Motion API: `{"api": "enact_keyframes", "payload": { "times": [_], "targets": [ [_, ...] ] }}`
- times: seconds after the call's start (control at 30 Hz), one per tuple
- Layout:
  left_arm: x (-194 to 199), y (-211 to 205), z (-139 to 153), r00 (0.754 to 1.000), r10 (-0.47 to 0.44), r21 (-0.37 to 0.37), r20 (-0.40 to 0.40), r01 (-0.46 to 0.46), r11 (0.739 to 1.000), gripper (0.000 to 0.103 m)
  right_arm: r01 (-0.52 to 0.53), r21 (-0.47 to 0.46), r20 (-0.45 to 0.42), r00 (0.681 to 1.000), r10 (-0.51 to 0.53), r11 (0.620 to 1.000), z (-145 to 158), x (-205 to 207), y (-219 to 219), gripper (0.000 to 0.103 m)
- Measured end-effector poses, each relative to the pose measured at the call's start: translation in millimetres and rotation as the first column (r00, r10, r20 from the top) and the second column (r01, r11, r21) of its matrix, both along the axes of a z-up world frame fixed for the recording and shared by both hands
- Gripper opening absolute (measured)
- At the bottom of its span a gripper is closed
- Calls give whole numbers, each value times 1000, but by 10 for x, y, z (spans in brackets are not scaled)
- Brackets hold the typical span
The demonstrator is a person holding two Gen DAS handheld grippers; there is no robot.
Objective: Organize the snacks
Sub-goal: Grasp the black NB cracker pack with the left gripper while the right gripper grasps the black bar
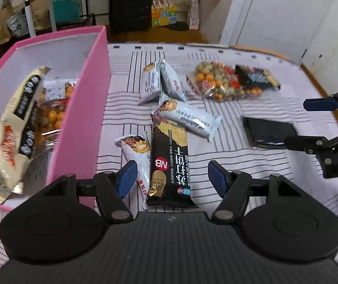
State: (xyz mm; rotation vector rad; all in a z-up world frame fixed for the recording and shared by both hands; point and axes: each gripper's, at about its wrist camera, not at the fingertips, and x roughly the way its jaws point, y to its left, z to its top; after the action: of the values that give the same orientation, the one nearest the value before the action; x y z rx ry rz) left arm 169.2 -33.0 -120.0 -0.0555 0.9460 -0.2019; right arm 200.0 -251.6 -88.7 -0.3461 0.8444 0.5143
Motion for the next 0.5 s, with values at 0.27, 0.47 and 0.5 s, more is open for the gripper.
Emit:
{"api": "enact_keyframes", "payload": {
  "times": [0.27,0.47,0.5],
  "targets": [
    [222,-300,-309,999,-36,95,10,35,995,69,-166,-170,-50,986,160,971,-490,235,-14,84],
    [270,-415,-397,998,-57,101,-24,60,993,48,-123,-102,-100,989,113,987,-558,497,-103,69],
    [273,-406,-407,998,-49,88,-33,52,995,48,-90,-65,-125,989,81,994,-548,526,-137,68]
  ]
}}
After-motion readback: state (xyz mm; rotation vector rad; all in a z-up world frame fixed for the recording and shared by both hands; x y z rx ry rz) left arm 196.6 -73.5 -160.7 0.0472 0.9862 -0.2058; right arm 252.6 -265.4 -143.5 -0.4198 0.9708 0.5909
